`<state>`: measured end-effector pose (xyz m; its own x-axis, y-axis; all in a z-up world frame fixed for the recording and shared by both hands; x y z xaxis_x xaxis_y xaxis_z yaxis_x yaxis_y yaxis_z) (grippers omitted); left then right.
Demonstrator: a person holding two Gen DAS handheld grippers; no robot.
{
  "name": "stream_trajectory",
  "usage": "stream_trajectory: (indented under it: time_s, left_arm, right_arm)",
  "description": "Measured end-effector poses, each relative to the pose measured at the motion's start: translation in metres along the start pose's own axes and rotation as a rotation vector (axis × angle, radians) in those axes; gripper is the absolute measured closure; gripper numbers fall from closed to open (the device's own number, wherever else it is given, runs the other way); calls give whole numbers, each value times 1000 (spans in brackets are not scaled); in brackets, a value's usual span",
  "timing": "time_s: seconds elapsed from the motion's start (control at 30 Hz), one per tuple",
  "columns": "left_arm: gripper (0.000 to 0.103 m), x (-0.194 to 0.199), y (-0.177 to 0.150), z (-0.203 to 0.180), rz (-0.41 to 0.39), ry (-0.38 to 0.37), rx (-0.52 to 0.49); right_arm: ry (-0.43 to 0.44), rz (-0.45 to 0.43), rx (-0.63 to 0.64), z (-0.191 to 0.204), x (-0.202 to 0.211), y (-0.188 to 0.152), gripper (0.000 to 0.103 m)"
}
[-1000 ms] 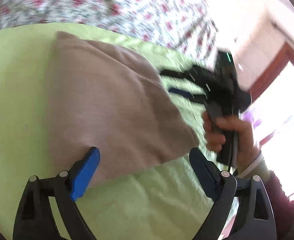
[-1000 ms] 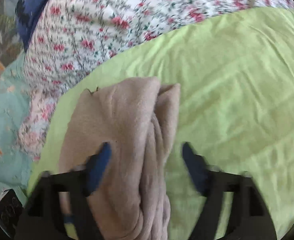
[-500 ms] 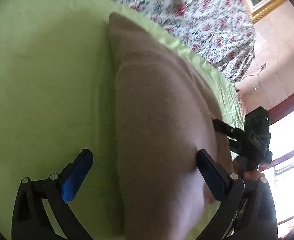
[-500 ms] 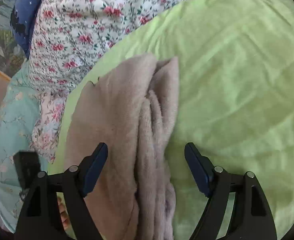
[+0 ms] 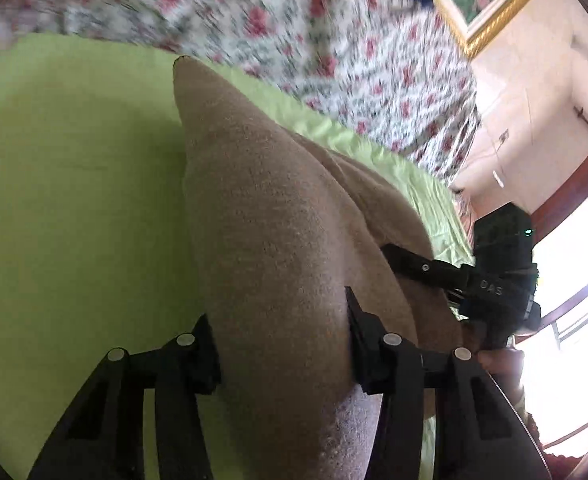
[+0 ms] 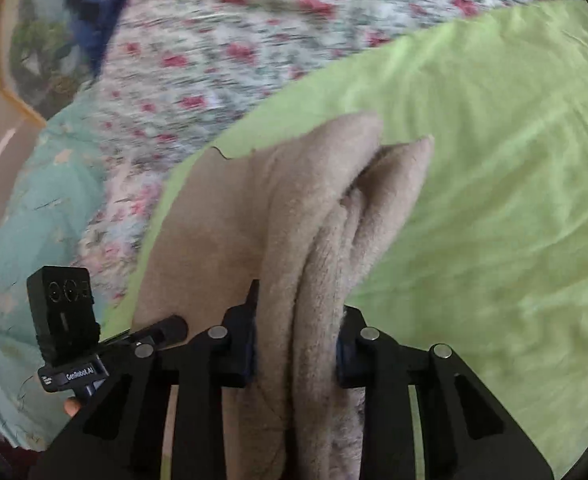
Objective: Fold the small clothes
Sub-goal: 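Fold the sweater over again with the right gripper toward the left gripper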
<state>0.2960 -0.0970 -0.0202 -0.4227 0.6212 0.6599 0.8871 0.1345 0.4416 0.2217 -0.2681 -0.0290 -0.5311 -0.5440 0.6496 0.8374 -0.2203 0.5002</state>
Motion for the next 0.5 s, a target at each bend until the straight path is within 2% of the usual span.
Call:
stream_trajectory:
  time_s: [0.1, 0.2, 0.3, 0.4, 0.5]
  left_arm:
    - [54, 48, -11, 24, -34, 13, 13]
    - [54, 88, -21, 53, -58, 61, 21]
    - [54, 106, -32, 83, -56, 92, 43]
    - [53, 103, -47, 117, -24, 117, 85]
    - [44, 92, -59, 144, -11, 104, 155]
  right_arm:
    - [87, 8, 16, 36, -22, -6, 73]
    - [157, 33, 37, 70, -52, -15, 73]
    - [199, 70, 50, 97, -80, -34, 73]
    - [174, 123, 73, 107, -106, -53, 73]
    - [117, 137, 85, 103, -119, -66, 73]
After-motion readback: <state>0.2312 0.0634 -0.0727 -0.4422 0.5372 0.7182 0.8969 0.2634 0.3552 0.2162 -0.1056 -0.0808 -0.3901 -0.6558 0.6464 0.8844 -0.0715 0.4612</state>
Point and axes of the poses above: each gripper's, at about its wrist camera, not at the fingertips, and x roughly against the way its jaws point, z to its left, y to its top, the point moved 6 cm from there along -x, roughly the way its jaws point, and after that the axes turned 9 degrees about x, right-handed, at the moved point
